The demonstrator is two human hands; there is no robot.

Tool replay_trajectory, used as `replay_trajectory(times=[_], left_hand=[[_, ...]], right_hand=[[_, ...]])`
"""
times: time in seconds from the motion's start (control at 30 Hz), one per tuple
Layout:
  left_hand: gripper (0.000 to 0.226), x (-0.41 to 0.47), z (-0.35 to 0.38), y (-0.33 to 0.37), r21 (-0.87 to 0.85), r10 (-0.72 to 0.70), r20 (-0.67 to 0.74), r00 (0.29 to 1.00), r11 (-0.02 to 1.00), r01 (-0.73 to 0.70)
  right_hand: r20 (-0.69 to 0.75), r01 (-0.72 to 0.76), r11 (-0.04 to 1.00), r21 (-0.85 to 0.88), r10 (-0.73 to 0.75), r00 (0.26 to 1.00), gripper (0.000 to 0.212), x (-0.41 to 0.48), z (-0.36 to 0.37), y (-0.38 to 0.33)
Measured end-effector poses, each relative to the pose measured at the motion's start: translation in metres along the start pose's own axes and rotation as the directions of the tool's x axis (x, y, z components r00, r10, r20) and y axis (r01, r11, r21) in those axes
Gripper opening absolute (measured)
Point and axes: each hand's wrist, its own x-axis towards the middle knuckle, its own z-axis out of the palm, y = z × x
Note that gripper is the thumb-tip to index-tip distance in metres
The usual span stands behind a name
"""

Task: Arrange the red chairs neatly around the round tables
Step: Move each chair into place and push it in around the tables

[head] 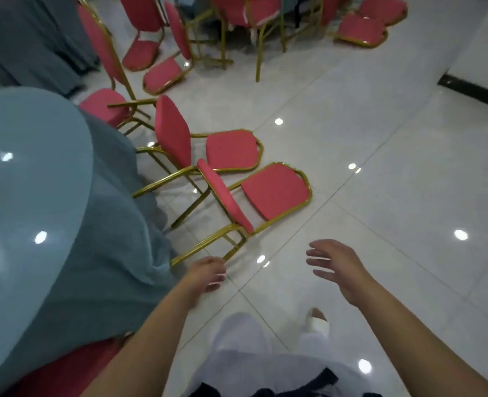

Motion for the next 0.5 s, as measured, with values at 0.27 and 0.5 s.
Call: replay_trajectory(times=[0.27, 0.5], left_hand=[[0.010, 0.085, 0.022, 0.015, 0.032, -0.177, -0.026, 0.984, 0.983, 0.178], [0.039, 0.219, 0.009, 0.048, 0.168, -0.217, -0.063, 0.974, 0.960, 0.224]], right_hand=[[0.031, -0.119, 0.975, -0.188, 0.127, 0.991, 0.018, 0.113, 0.048, -0.056], [-0.063, -0.346, 0.923, -0.169, 0.340, 0.938, 0.020, 0.198, 0.117, -0.057]])
